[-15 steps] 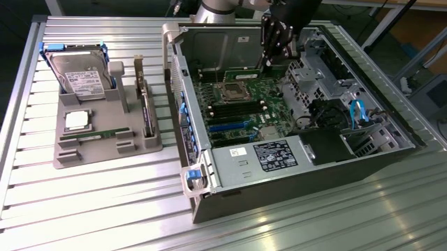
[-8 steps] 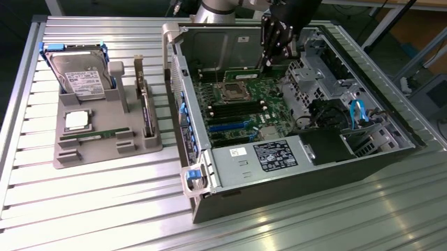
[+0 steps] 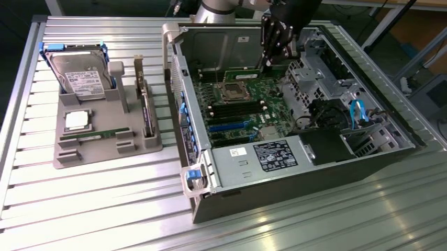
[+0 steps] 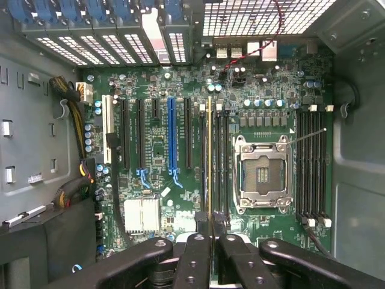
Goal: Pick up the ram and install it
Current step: 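Insert the ram into the slot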
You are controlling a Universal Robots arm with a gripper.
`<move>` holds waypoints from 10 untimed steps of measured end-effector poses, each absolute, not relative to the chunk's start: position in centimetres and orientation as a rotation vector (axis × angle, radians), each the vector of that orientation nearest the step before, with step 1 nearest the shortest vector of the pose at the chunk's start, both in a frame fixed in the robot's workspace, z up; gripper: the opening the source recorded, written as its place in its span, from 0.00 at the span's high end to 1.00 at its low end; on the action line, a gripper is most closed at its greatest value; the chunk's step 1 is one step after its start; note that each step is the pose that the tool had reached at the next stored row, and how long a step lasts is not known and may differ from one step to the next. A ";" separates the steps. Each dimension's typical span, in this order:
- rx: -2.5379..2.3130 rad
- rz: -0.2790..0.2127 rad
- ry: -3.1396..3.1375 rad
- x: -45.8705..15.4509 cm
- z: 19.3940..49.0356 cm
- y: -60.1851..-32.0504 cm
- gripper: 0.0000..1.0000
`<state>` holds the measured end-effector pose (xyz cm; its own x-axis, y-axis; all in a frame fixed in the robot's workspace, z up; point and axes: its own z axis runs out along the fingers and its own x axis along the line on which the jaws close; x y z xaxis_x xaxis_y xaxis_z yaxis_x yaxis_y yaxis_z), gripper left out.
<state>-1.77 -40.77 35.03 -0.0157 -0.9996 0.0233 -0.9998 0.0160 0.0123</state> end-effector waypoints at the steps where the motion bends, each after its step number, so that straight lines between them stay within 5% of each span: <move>1: 2.186 0.012 -2.221 -1.8 34.6 -40.8 0.88; 10: 2.186 0.012 -2.221 -1.8 32.2 -40.8 0.88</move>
<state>-1.77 -40.77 32.21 -0.0157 -0.9996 0.0232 -0.9998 0.0160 0.0123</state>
